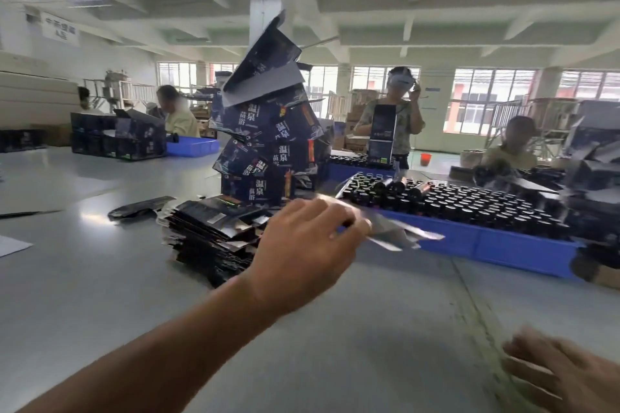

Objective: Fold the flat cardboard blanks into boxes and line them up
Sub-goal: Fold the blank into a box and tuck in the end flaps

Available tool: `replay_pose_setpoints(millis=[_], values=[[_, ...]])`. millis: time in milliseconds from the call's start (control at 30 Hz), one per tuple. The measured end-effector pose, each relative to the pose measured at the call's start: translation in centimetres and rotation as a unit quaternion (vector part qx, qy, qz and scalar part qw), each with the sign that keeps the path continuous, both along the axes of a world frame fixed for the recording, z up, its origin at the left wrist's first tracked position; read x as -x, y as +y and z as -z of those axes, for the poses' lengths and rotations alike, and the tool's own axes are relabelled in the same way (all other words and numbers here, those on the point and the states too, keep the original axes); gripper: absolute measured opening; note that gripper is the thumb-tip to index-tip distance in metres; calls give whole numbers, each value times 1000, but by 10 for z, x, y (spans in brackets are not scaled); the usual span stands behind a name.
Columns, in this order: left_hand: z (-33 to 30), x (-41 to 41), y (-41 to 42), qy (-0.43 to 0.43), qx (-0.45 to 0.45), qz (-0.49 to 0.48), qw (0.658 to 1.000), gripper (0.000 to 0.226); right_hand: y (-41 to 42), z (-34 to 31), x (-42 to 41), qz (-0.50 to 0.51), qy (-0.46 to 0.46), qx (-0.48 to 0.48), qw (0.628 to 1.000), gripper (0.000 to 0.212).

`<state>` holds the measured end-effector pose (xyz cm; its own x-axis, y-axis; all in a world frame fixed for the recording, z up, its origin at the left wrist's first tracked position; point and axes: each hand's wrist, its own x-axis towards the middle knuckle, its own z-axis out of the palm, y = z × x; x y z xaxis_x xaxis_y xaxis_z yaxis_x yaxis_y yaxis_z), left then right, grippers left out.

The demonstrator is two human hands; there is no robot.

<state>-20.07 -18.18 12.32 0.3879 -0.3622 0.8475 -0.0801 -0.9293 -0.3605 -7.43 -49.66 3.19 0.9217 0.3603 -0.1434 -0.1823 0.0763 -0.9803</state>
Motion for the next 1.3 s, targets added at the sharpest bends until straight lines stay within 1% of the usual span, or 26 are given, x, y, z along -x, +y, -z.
replay_pose_setpoints(millis=[33, 67, 133, 167, 233, 267, 300, 333, 400, 433, 467, 533, 600, 667, 700, 767, 867, 900, 967, 1033, 1100, 1133, 1200, 1300], values=[[11, -2, -21, 23, -13, 14, 1000, 22, 6, -6, 8, 7, 15, -16, 1000, 84], [23, -3, -41, 50, -17, 24, 998, 24, 9, -10, 9, -15, 45, -38, 998, 77], [49, -6, -74, 101, -8, 34, 994, 26, 20, -18, 20, -34, 66, -60, 995, 69], [62, -9, -87, 121, -3, 38, 992, 27, 20, -20, 26, -23, 58, -59, 996, 61], [82, -13, -104, 155, 6, 63, 986, 28, 20, -13, 30, -22, 28, -55, 998, 38], [90, -14, -109, 169, 7, 83, 982, 29, 16, -7, 28, -13, 9, -45, 999, 30], [97, -17, -111, 188, 9, 96, 977, 33, 12, -4, 28, -6, -4, -25, 1000, 29], [102, -18, -112, 219, 16, 91, 971, 42, 9, -1, 27, -15, -9, -11, 1000, 29], [106, -20, -109, 328, 38, 26, 944, 77, 5, 2, 27, -39, -9, 14, 999, 30], [107, -23, -105, 366, 48, -2, 929, 94, 4, 4, 27, -51, -10, 24, 998, 30], [110, -25, -100, 391, 63, -8, 918, 105, 3, 5, 27, -67, -13, 29, 997, 30], [114, -26, -93, 420, 90, -7, 903, 115, 4, 7, 27, -95, -20, 36, 995, 29], [114, -27, -89, 428, 105, -8, 898, 120, 6, 8, 29, -113, -22, 39, 993, 26], [114, -24, -83, 421, 116, 0, 900, 128, 8, 8, 31, -118, -22, 36, 992, 21], [113, -23, -80, 411, 118, 0, 904, 131, 9, 7, 33, -115, -18, 31, 993, 22], [111, -21, -74, 382, 122, -2, 916, 133, 9, 4, 35, -101, -7, 18, 995, 30], [107, -19, -67, 344, 128, -11, 930, 130, 7, 0, 36, -86, 11, -1, 996, 46], [107, -19, -66, 335, 131, -11, 933, 127, 7, -1, 37, -80, 13, -5, 997, 49], [106, -18, -65, 317, 130, -9, 939, 119, 8, -2, 38, -74, 7, -7, 997, 46], [104, -18, -66, 293, 125, -6, 948, 110, 10, -3, 41, -71, -7, -4, 997, 35], [101, -16, -67, 274, 117, -4, 955, 105, 12, -4, 44, -74, -21, 0, 997, 27], [101, -15, -68, 269, 112, -4, 957, 105, 14, -4, 45, -79, -22, 0, 997, 27], [100, -14, -70, 262, 100, -11, 960, 105, 15, -4, 47, -97, -5, -3, 995, 29], [100, -13, -72, 252, 75, -29, 964, 106, 16, -5, 50, -154, 71, -6, 985, 34]])
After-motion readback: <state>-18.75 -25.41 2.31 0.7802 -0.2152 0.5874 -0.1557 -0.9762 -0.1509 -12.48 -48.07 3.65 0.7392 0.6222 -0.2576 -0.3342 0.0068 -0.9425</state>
